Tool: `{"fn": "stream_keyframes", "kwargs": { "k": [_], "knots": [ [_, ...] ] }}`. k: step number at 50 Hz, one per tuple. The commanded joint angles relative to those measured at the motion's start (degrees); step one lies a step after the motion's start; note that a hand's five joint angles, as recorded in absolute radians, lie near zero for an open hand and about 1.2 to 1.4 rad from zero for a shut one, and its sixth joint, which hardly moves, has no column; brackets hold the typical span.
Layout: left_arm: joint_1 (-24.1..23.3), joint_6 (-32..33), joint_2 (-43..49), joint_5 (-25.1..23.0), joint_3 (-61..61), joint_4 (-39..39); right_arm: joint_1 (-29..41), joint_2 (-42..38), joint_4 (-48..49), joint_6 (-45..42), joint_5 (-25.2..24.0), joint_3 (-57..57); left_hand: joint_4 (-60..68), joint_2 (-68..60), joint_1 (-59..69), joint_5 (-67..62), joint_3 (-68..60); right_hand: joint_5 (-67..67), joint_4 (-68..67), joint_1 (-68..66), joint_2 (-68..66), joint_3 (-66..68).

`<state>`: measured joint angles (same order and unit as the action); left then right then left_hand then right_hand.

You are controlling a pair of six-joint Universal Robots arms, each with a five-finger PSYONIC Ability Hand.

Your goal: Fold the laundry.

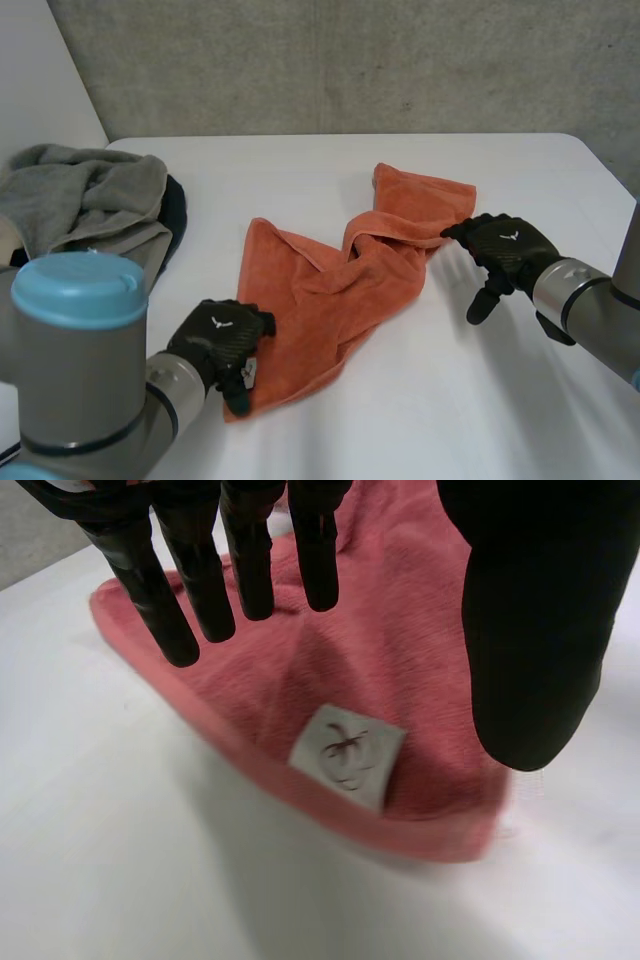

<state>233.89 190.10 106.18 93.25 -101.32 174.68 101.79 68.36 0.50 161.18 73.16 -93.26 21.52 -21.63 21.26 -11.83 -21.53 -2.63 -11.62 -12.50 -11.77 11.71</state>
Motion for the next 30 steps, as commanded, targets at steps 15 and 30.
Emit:
{"fn": "stream_keyframes", "kwargs": {
  "k": [15, 30],
  "knots": [
    [-7.8, 4.9, 6.5, 11.0, -1.7, 7.8, 0.9, -0.2, 4.4, 2.0, -0.4, -3.5, 11.9, -11.8, 12.1, -11.6, -11.9, 2.6, 1.6, 2.5, 1.8, -1.7],
    [-6.7, 8.1, 11.5, 11.8, 0.3, 14.0, 0.6, 1.8, 5.7, 2.4, -0.7, -4.8, 50.0, -49.9, 50.3, -49.7, -50.0, 2.6, 1.6, 2.5, 1.8, -1.7]
  ]
}}
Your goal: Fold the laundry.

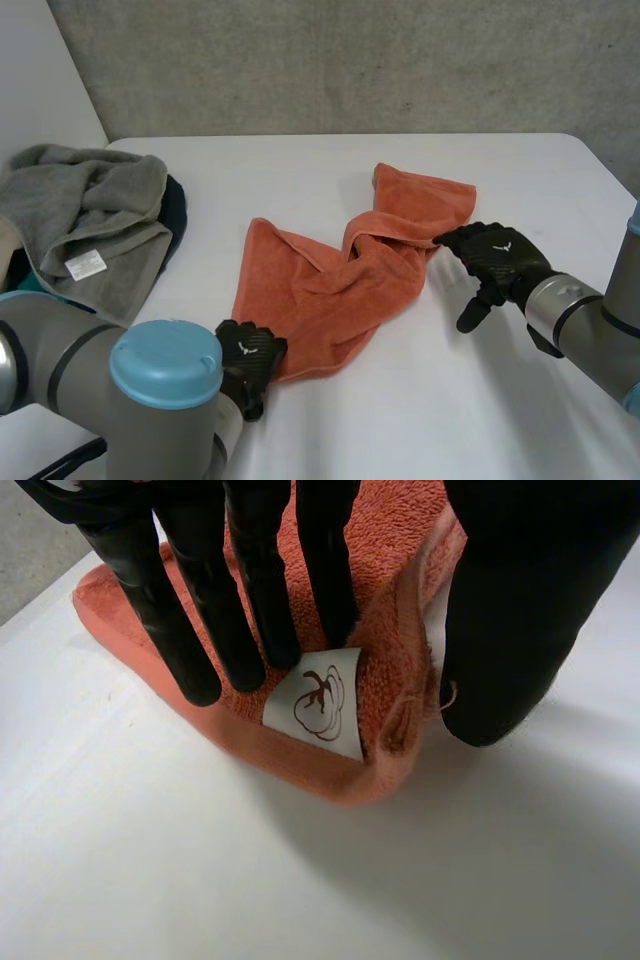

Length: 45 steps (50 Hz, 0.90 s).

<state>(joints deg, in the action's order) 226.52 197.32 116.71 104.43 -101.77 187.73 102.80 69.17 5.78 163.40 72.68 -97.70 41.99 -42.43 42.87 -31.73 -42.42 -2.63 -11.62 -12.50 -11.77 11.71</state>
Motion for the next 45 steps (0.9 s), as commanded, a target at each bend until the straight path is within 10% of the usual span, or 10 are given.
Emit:
{"fn": "stream_keyframes", "kwargs": {
  "k": [1, 23, 37, 45],
  "knots": [
    [1.0, 0.9, 0.5, 1.3, 0.9, 1.6, -0.4, 1.3, 0.7, 0.2, -0.2, -0.5, 37.9, -37.5, 37.0, -38.2, -37.5, 2.6, 1.6, 2.5, 1.8, -1.7],
    [2.6, 2.9, -21.2, -1.7, 12.5, -4.5, 4.6, -7.3, -5.4, 19.8, -6.0, 5.4, 38.0, -37.6, 37.1, -38.3, -37.6, -1.6, -2.6, -1.7, -2.4, 2.5],
    [-1.6, 1.3, -26.8, -0.8, 16.3, -8.2, 17.2, -23.6, 4.3, 27.6, 14.1, 26.0, 38.0, -37.6, 37.1, -38.3, -37.6, -4.9, -6.0, -5.1, -5.8, 5.9],
    [-1.6, 1.2, -28.5, 0.1, 18.3, -8.3, 20.4, -29.6, 4.4, 25.0, 14.4, 33.0, 38.0, -37.6, 37.1, -38.3, -37.6, -19.2, -20.2, -19.3, -20.1, 20.1]
  ]
}}
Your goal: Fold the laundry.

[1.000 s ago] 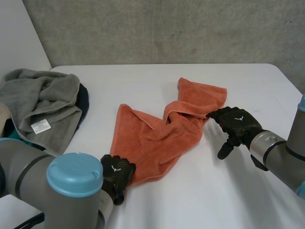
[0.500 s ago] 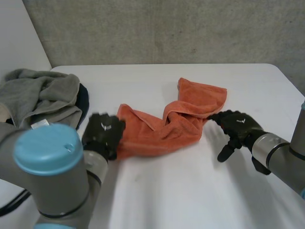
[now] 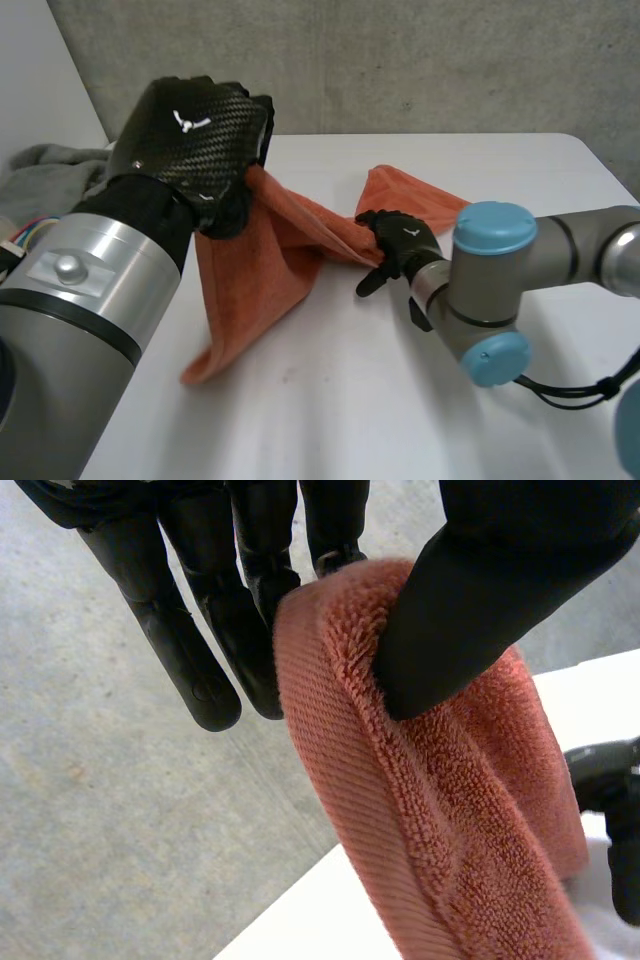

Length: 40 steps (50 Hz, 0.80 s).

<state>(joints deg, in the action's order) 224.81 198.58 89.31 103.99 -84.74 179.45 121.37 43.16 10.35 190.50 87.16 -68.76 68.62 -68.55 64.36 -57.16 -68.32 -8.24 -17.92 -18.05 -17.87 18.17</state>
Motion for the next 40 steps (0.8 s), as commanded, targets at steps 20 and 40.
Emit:
{"fn": "stream_keyframes", "kwargs": {
  "k": [20, 40],
  "knots": [
    [14.3, -2.2, -2.6, -3.8, -4.0, 0.4, -9.1, 24.9, -14.3, -45.1, -10.6, 3.5, 11.4, -11.5, 15.6, -12.8, -11.7, -61.8, -62.1, -61.9, -62.1, 61.8],
    [19.3, -9.1, 20.4, -5.7, -6.0, 3.0, -6.3, 6.5, -14.4, -66.0, -20.7, 2.6, 11.4, -11.5, 15.6, -12.8, -11.7, 1.4, 1.1, 1.2, 1.0, -1.3]
  ]
}}
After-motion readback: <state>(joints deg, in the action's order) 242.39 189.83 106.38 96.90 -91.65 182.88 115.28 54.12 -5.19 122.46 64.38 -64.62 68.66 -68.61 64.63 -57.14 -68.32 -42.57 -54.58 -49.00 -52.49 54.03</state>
